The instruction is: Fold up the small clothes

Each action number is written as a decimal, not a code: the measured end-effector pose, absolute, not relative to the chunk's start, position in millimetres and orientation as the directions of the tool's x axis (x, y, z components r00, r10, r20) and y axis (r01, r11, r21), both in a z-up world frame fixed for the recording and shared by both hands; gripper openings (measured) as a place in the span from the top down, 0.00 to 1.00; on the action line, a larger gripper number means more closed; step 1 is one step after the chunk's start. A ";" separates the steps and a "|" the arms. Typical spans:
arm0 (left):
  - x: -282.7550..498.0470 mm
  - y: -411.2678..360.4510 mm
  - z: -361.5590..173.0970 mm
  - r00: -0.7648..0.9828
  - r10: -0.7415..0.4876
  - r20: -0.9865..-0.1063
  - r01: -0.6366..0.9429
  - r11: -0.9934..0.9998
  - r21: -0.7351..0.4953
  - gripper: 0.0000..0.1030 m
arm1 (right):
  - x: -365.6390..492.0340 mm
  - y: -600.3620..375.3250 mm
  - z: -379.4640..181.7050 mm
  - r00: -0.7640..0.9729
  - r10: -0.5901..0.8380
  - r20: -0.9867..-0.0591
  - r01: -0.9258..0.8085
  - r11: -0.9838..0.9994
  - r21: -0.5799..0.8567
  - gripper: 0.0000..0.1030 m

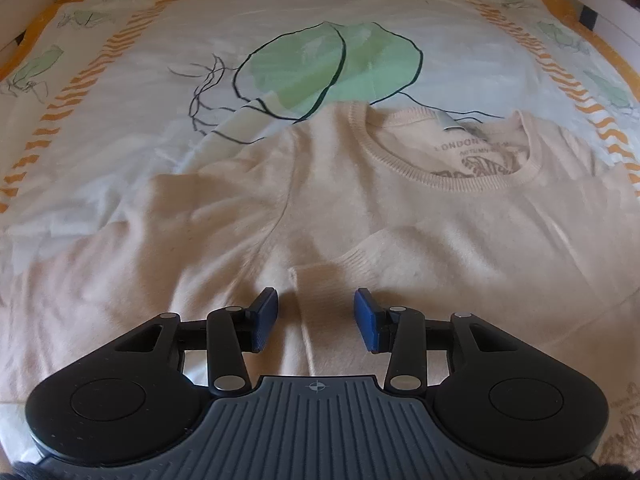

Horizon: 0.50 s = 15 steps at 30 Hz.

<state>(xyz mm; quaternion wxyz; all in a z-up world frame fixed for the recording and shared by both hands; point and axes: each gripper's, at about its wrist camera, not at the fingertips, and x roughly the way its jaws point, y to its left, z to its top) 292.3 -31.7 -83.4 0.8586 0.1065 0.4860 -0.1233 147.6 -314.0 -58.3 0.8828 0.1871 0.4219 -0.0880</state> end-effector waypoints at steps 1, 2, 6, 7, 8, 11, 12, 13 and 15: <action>292.1 -34.6 -83.8 0.511 -0.110 -0.852 0.322 0.944 0.072 0.64 | 147.4 -315.2 -58.8 0.628 0.003 -0.778 0.317 0.912 0.260 0.55; 291.1 -37.5 -83.3 0.526 -0.110 -0.843 0.330 0.940 0.084 0.75 | 147.0 -316.1 -59.2 0.628 0.003 -0.778 0.320 0.910 0.262 0.55; 281.4 -52.6 -80.8 0.571 -0.098 -0.815 0.391 0.906 0.165 0.97 | 146.9 -317.9 -60.6 0.629 0.001 -0.777 0.325 0.908 0.264 0.55; 278.3 -55.3 -79.3 0.583 -0.095 -0.807 0.398 0.899 0.182 0.97 | 147.3 -318.2 -60.9 0.628 0.001 -0.778 0.326 0.908 0.264 0.55; 275.1 -57.5 -76.4 0.600 -0.089 -0.795 0.401 0.893 0.203 0.97 | 147.4 -318.7 -60.9 0.629 0.000 -0.778 0.327 0.907 0.265 0.55; 269.8 -54.7 -61.8 0.649 -0.084 -0.756 0.381 0.896 0.227 0.97 | 147.6 -321.0 -59.4 0.633 -0.004 -0.774 0.330 0.906 0.265 0.55; 270.5 -50.5 -56.9 0.659 -0.086 -0.747 0.365 0.905 0.217 0.97 | 148.6 -322.5 -58.6 0.635 -0.007 -0.772 0.330 0.906 0.264 0.55; 272.6 -45.7 -53.4 0.664 -0.086 -0.743 0.348 0.915 0.205 0.97 | 150.0 -324.3 -57.7 0.638 -0.009 -0.770 0.331 0.906 0.264 0.55; 280.6 -37.9 -54.2 0.657 -0.061 -0.752 0.315 0.928 0.200 0.98 | 154.0 -328.2 -56.4 0.643 -0.006 -0.765 0.332 0.903 0.272 0.55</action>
